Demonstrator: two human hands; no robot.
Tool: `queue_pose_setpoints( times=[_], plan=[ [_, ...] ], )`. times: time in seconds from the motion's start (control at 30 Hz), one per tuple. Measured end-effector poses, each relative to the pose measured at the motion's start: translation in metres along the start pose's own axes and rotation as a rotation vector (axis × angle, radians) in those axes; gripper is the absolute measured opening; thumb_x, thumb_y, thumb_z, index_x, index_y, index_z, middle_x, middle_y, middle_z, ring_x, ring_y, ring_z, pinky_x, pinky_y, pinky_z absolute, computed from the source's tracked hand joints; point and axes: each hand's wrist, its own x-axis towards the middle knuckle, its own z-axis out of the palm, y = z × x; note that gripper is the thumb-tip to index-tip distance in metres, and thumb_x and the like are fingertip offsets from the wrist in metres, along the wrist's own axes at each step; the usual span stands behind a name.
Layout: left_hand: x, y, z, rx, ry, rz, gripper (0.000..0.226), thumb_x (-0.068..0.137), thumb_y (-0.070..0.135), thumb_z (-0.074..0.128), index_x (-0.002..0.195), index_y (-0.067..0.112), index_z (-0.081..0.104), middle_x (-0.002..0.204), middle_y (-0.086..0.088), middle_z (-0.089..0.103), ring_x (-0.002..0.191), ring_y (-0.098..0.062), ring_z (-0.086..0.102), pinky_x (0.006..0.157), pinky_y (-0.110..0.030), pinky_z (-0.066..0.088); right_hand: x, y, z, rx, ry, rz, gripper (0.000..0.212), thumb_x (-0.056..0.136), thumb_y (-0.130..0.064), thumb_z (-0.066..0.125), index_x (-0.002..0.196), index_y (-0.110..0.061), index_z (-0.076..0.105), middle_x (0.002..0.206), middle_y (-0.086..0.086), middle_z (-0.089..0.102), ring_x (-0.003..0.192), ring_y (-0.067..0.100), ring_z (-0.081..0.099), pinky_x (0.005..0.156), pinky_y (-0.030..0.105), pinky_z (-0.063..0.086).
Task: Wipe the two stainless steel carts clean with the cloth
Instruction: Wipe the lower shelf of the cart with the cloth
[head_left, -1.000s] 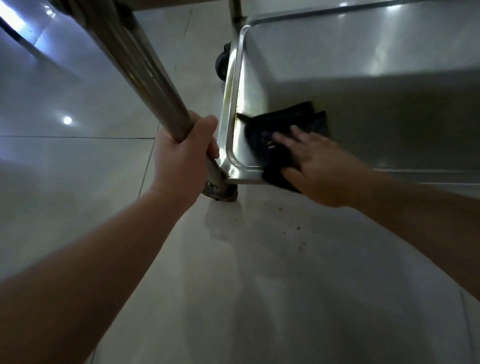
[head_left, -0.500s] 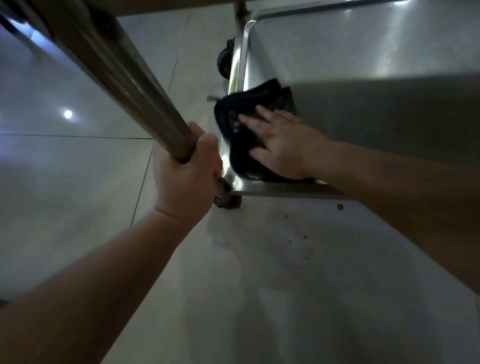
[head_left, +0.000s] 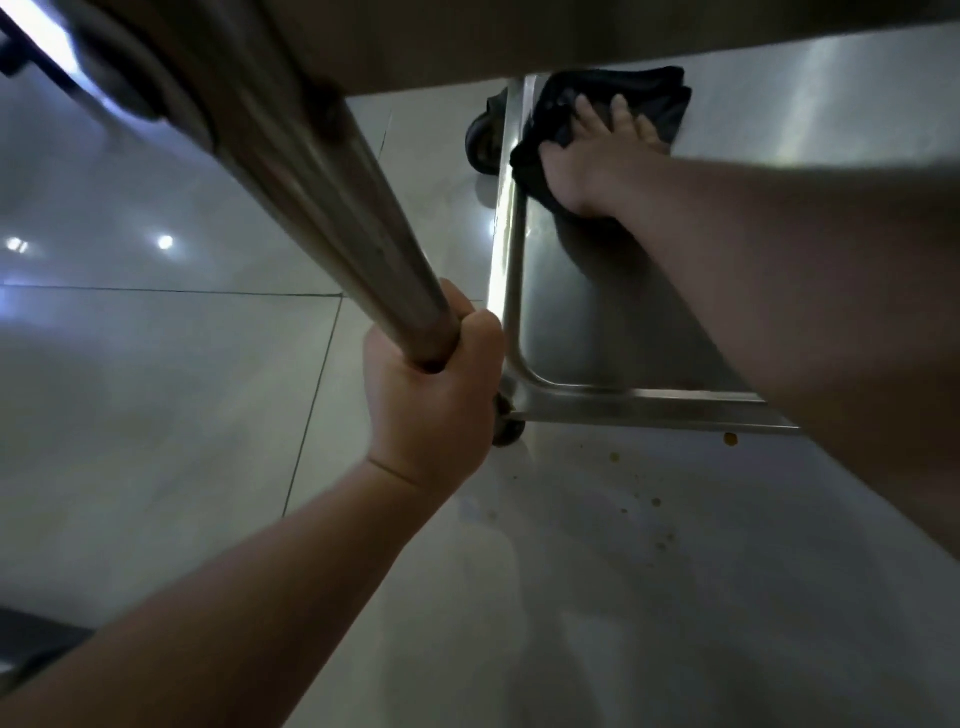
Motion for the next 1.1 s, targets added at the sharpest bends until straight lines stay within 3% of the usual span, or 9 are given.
queue_pose_setpoints(
  times=[0.1,0.33,0.5,0.57,0.63,0.7,0.8,0.9,1.1],
  plan=[
    [-0.001,0.004,-0.001,0.018,-0.021,-0.009,0.026,0.078,0.015,0.057,0.059,0.031,0.052,0.052,0.004,0.049,0.048,-0.018,0.048,0.052,-0.027,0.044,0.009,-0.023,0.006,0.012,-0.013,-0.054,0.071,0.1,-0.059,0.011,0.164,-0.031,-0.001,0.172,-0.008,-0.009,0.158,0.027,-0.012,0.127,0.049,-0.004],
    [-0.006,-0.004,-0.005,0.052,-0.006,0.02,0.023,0.08,0.014,0.058,0.059,0.017,0.048,0.053,-0.002,0.048,0.049,-0.028,0.046,0.053,-0.035,0.041,-0.072,-0.025,0.038,-0.108,-0.008,-0.453,0.069,0.103,-0.055,0.027,0.165,-0.029,0.012,0.173,-0.008,-0.002,0.159,0.022,-0.007,0.127,0.04,-0.002],
    [-0.004,-0.002,-0.004,0.019,-0.023,0.049,0.027,0.081,0.011,0.056,0.06,0.028,0.055,0.055,0.005,0.055,0.051,-0.018,0.051,0.056,-0.029,0.044,-0.142,0.01,0.051,-0.007,-0.209,-0.874,0.066,0.105,-0.053,0.029,0.163,-0.04,0.001,0.153,-0.04,-0.027,0.139,-0.017,-0.034,0.11,0.01,-0.024],
    [-0.004,-0.001,-0.004,0.016,-0.018,0.033,0.027,0.081,0.013,0.057,0.059,0.027,0.055,0.054,0.005,0.054,0.049,-0.018,0.05,0.053,-0.03,0.043,-0.137,0.016,0.045,-0.068,-0.225,-0.947,0.069,0.101,-0.05,0.031,0.164,-0.039,0.004,0.156,-0.037,-0.022,0.142,-0.015,-0.029,0.108,0.007,-0.023],
    [-0.006,-0.001,-0.004,0.031,0.0,-0.002,0.025,0.08,0.015,0.058,0.057,0.021,0.05,0.051,0.004,0.05,0.047,-0.022,0.047,0.048,-0.035,0.041,-0.109,0.018,0.04,-0.107,-0.105,-0.828,0.072,0.099,-0.047,0.039,0.164,-0.037,0.01,0.169,-0.02,-0.004,0.151,-0.001,-0.013,0.118,0.018,-0.013],
    [-0.006,-0.001,-0.004,0.035,0.006,-0.012,0.025,0.079,0.016,0.058,0.057,0.02,0.046,0.05,0.003,0.047,0.046,-0.022,0.046,0.048,-0.034,0.042,-0.069,0.007,0.027,-0.039,0.018,-0.488,0.072,0.101,-0.046,0.043,0.165,-0.029,0.012,0.173,-0.002,0.007,0.157,0.018,0.003,0.124,0.032,0.002],
    [-0.004,-0.002,-0.004,0.03,-0.011,-0.011,0.026,0.079,0.017,0.058,0.057,0.028,0.049,0.051,0.003,0.046,0.045,-0.024,0.044,0.05,-0.035,0.041,-0.014,-0.015,0.01,-0.009,0.036,-0.117,0.072,0.101,-0.051,0.026,0.165,-0.025,0.007,0.173,0.001,0.002,0.159,0.028,0.002,0.126,0.043,0.004],
    [-0.004,-0.005,-0.003,0.02,-0.015,-0.008,0.027,0.08,0.018,0.058,0.057,0.03,0.05,0.051,0.002,0.046,0.046,-0.025,0.043,0.051,-0.037,0.04,-0.006,-0.028,0.017,-0.012,0.026,-0.035,0.074,0.1,-0.055,0.018,0.165,-0.024,0.005,0.173,-0.003,-0.001,0.159,0.027,-0.006,0.126,0.044,-0.002],
    [-0.009,-0.005,-0.006,0.064,0.01,0.008,0.024,0.081,0.017,0.058,0.058,0.023,0.049,0.052,-0.001,0.048,0.047,-0.031,0.045,0.047,-0.043,0.043,-0.084,-0.027,0.048,-0.006,0.048,-0.167,0.087,0.095,-0.068,0.021,0.165,-0.017,0.007,0.173,0.001,-0.001,0.158,0.026,-0.01,0.126,0.044,-0.006]
  ],
)
